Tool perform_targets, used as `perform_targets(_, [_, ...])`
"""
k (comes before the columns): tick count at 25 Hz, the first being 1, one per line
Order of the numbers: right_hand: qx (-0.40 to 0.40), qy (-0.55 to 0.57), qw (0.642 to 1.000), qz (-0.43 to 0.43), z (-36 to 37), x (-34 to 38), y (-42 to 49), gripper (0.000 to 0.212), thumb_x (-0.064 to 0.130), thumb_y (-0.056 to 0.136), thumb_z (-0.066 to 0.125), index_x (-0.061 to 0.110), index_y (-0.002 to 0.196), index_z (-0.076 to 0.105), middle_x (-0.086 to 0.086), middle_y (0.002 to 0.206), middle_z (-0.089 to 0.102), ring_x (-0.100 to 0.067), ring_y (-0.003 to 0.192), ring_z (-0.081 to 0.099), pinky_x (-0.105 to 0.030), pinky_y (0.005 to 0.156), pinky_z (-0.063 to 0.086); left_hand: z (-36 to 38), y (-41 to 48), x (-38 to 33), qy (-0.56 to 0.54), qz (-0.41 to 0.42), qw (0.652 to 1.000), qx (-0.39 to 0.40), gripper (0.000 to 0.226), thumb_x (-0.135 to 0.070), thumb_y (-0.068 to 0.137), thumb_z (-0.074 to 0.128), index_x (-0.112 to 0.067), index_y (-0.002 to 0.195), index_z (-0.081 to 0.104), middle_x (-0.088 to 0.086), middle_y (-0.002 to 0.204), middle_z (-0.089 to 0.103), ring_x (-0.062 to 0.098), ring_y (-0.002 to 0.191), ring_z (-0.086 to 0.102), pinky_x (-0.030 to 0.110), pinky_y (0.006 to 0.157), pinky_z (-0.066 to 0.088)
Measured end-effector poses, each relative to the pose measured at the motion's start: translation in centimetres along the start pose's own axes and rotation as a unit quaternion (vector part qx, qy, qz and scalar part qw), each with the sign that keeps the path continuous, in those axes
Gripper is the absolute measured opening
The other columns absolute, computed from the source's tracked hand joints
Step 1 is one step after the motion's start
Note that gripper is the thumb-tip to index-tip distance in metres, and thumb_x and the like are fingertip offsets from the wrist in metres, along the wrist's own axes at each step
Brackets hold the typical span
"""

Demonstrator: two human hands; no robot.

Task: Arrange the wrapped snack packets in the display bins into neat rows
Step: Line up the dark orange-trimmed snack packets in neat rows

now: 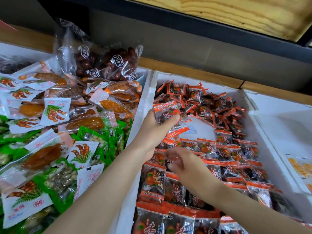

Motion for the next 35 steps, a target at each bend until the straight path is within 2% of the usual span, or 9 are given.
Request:
perform_targets(4, [-0.115,0.208,0.969,0.065,-5.5,-0.7,-0.5,0.023,0.024,0.101,0.036,0.028,0.123,0.041,0.005,0.112,0.058,-0.004,0.093,0.058,-0.017,0.072,0.045,0.7,0.1,0.1,0.048,-0.005,0.998,0.045,0.054,-0.046,0.068,0.080,-0.029,0.116,0.061,-0.009,0.112,0.069,0.014,0.106,0.064,0.042,0.101,0.046])
perform_targets(7, [-0.098,0.215,0.970,0.048,-7.1,0.8,-0.2,0.028,0.033,0.095,0.047,0.030,0.123,0.042,0.014,0.100,0.054,-0.002,0.092,0.057,-0.019,0.069,0.045,2.7,-1.1,0.3,0.082,-0.027,0.990,0.114,0.050,-0.050,0.072,0.076,-0.034,0.116,0.057,-0.012,0.121,0.063,0.009,0.116,0.057,0.029,0.096,0.044])
perform_targets(11, [-0.066,0.245,0.963,0.088,-6.7,-0.4,0.1,0.040,0.038,0.086,0.062,0.026,0.122,0.048,0.010,0.105,0.058,-0.006,0.094,0.059,-0.023,0.083,0.046,2.9,-1.2,1.6,0.053,-0.097,0.987,0.119,0.080,-0.054,0.085,0.055,-0.028,0.151,0.017,-0.009,0.157,0.019,0.017,0.145,0.020,0.046,0.114,0.020])
perform_targets(13, [-0.071,0.307,0.944,0.099,-6.9,-1.3,0.2,0.033,0.033,0.086,0.063,0.018,0.114,0.057,-0.001,0.111,0.066,-0.015,0.098,0.065,-0.035,0.093,0.050,2.5,-1.0,1.2,0.037,-0.089,0.989,0.110,0.057,-0.040,0.090,0.060,-0.026,0.141,0.039,-0.007,0.149,0.038,0.018,0.137,0.035,0.046,0.113,0.025])
perform_targets(16, [-0.063,0.391,0.913,0.100,-6.9,-1.9,-0.1,0.029,0.021,0.088,0.062,0.003,0.111,0.060,-0.008,0.095,0.066,-0.013,0.081,0.068,-0.031,0.080,0.058,2.3,-1.0,0.7,0.052,-0.066,0.992,0.095,0.024,-0.023,0.090,0.064,-0.026,0.113,0.058,-0.008,0.118,0.064,0.011,0.112,0.056,0.034,0.097,0.037])
perform_targets(22, [-0.010,0.330,0.937,0.117,-7.1,-3.0,-1.2,0.013,0.020,0.088,0.061,0.013,0.099,0.061,-0.006,0.089,0.067,-0.019,0.072,0.068,-0.029,0.069,0.057,-0.3,0.1,0.2,0.065,-0.023,0.998,-0.004,0.018,-0.022,0.088,0.067,-0.020,0.103,0.058,0.002,0.105,0.068,0.019,0.101,0.063,0.041,0.097,0.046])
perform_targets(27, [0.100,0.066,0.992,0.035,-5.1,-1.3,-1.4,0.021,0.024,0.078,0.073,0.026,0.098,0.069,0.016,0.078,0.063,0.006,0.057,0.053,-0.008,0.057,0.038,0.1,0.0,0.2,0.053,-0.028,0.998,0.014,0.027,-0.025,0.086,0.070,-0.021,0.110,0.059,0.001,0.108,0.067,0.021,0.104,0.062,0.042,0.094,0.046])
perform_targets(31, [0.158,0.011,0.987,0.021,-1.8,-1.2,-0.9,0.013,0.025,0.080,0.072,0.015,0.085,0.067,0.015,0.064,0.064,0.006,0.057,0.056,-0.008,0.061,0.040,0.0,-0.3,0.4,0.022,-0.037,0.999,0.006,0.013,-0.019,0.088,0.067,-0.017,0.100,0.062,-0.004,0.087,0.068,0.008,0.072,0.063,0.029,0.066,0.051])
perform_targets(35, [0.191,-0.092,0.977,-0.025,0.4,-1.3,-0.3,0.037,0.035,0.085,0.065,0.004,0.073,0.050,-0.001,0.067,0.039,-0.012,0.062,0.037,-0.027,0.060,0.028,0.7,-0.5,0.8,0.038,-0.049,0.998,0.022,0.023,-0.022,0.087,0.068,-0.015,0.106,0.061,0.000,0.100,0.069,0.014,0.084,0.062,0.037,0.087,0.049])
Point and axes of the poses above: each hand's wrist, its own y-axis towards the middle knuckle, its own z-axis out of the palm, x = y × z, the point moved 10 cm from there along y, towards the middle knuckle
